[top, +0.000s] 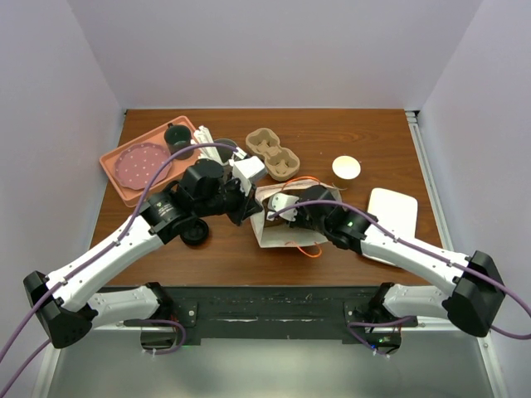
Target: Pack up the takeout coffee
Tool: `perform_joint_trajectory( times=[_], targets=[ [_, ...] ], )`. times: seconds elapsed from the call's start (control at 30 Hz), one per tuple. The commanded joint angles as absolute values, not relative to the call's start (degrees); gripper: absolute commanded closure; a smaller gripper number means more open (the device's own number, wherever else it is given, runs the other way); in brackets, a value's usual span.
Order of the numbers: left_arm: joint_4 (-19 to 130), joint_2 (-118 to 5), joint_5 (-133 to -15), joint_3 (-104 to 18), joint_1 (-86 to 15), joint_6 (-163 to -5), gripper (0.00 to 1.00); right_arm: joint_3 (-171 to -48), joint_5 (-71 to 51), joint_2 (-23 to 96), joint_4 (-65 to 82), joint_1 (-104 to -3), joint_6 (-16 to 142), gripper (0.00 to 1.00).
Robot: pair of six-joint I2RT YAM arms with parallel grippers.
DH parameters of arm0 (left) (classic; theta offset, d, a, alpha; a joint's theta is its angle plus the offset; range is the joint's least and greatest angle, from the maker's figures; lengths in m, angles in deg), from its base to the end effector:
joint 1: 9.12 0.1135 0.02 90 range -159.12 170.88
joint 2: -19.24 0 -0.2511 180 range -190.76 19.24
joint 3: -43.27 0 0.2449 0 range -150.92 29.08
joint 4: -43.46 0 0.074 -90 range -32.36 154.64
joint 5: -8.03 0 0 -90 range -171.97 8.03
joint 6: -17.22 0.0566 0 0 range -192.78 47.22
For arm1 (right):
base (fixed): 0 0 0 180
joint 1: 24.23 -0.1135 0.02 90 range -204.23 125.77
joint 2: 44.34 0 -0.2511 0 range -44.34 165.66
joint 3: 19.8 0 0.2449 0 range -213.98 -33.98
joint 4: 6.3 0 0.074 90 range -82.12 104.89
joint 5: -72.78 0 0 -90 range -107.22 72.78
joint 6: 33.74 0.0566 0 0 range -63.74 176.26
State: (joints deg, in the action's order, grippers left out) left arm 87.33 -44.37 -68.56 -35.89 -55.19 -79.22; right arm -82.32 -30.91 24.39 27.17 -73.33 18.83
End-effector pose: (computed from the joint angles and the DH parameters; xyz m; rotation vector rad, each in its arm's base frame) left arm 0.1695 -0.1949 0.3429 0.8688 1.9669 -0.7927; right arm 0.1880 0.1966 0.2386 -1.4441 1.7187 -0.1606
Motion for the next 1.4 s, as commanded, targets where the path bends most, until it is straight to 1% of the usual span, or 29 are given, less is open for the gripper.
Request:
perform_joint_trajectory(
  times=[0.0, 0.03, 0.13, 0.23, 0.27, 0.4, 0.5, 0.63, 0.83, 1.0, 1.1, 1.13, 1.2, 1.23, 1.37],
  targets=[
    [87.2, -43.6, -68.1, -36.3, -55.4, -79.2, 1.0, -83.3, -29.0, 22.3, 27.5, -72.9, 19.3, 0.71],
    [87.2, -43.4, -68.1, -36.1, -55.4, -79.3, 1.0, -83.7, -28.5, 22.1, 28.2, -72.9, 19.3, 0.76],
    [87.0, -43.4, -68.8, -35.4, -55.4, -79.5, 1.0, -86.0, -27.7, 21.4, 30.2, -72.9, 19.8, 0.82],
    [87.3, -43.8, -68.9, -35.2, -55.4, -79.2, 1.0, -87.6, -24.9, 20.6, 32.1, -72.8, 20.1, 0.85],
    [87.2, -43.8, -69.0, -35.1, -55.4, -79.2, 1.0, -88.1, -24.1, 20.5, 32.6, -72.7, 20.1, 0.89],
    [87.3, -43.7, -68.9, -35.0, -55.4, -79.3, 1.0, -89.9, -22.2, 20.4, 35.6, -72.5, 20.4, 0.94],
    [87.5, -43.7, -69.1, -35.0, -55.4, -79.1, 1.0, -90.6, -20.3, 19.8, 36.0, -72.4, 21.3, 0.94],
    [88.3, -43.7, -70.3, -35.3, -55.4, -78.0, 1.0, -95.0, -16.0, 20.9, 39.3, -72.3, 24.5, 0.94],
    [87.8, -44.0, -71.1, -35.7, -55.4, -77.1, 1.0, -97.3, -8.8, 21.0, 42.7, -72.3, 32.7, 0.95],
    [88.6, -44.8, -72.2, -36.6, -55.4, -76.6, 1.0, -99.0, -7.9, 20.7, 45.7, -72.3, 34.5, 0.96],
    [89.1, -44.8, -73.9, -37.0, -55.4, -77.2, 1.0, -105.2, -8.0, 22.6, 50.2, -72.2, 36.8, 0.95],
    [89.1, -44.8, -74.8, -37.0, -55.4, -77.7, 1.0, -110.2, -7.6, 23.2, 51.8, -72.3, 37.7, 0.95],
    [90.3, -45.4, -76.2, -37.9, -55.4, -78.2, 1.0, -116.0, -6.2, 25.1, 57.9, -72.4, 41.6, 0.96],
    [90.9, -45.6, -76.7, -38.4, -55.4, -78.5, 1.0, -121.3, -5.7, 25.4, 59.9, -72.4, 43.4, 0.96],
    [92.2, -46.8, -78.5, -39.2, -55.3, -78.8, 1.0, -128.4, -1.2, 24.1, 65.8, -72.4, 54.7, 0.96]
  ],
)
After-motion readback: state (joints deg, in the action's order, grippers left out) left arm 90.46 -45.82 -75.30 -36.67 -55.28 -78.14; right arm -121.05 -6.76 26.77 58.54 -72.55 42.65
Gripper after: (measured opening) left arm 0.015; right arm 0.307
